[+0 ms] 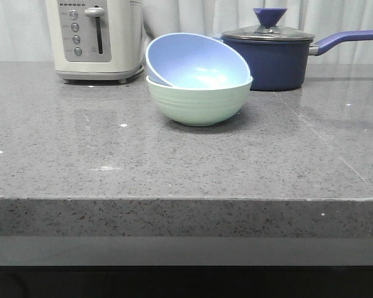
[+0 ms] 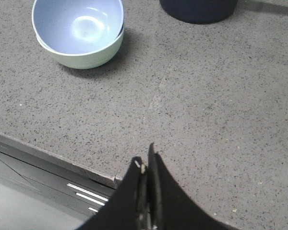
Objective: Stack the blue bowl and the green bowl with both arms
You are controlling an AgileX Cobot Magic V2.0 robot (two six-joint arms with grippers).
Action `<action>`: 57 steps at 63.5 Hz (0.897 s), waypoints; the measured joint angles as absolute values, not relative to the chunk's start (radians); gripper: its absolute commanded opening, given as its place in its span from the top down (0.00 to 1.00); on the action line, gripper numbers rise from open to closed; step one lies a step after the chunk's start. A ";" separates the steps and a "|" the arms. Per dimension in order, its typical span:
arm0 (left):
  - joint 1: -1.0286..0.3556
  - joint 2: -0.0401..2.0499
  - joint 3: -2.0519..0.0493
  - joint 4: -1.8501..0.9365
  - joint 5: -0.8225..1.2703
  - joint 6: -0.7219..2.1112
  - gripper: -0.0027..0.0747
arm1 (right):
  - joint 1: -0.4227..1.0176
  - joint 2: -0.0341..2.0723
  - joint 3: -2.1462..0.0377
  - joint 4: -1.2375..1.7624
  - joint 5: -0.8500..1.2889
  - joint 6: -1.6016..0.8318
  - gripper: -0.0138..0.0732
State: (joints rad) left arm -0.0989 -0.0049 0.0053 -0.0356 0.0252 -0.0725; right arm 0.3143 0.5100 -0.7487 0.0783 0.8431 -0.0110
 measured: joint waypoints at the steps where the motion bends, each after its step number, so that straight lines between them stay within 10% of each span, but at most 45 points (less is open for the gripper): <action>1: -0.099 -0.005 0.005 -0.036 0.025 -0.072 0.99 | 0.314 0.510 -0.749 0.078 0.843 -0.011 0.91; 28: -0.099 -0.005 0.005 -0.036 0.027 -0.072 0.99 | 0.275 0.448 -0.700 0.074 0.805 -0.011 0.91; 57: -0.099 -0.005 0.005 -0.038 0.027 -0.072 0.99 | 0.036 0.000 -0.100 0.062 0.307 -0.011 0.91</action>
State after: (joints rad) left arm -0.0989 -0.0049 0.0053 -0.0380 0.0274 -0.0725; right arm 0.0364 0.0000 -0.1003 0.0616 0.3067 -0.0110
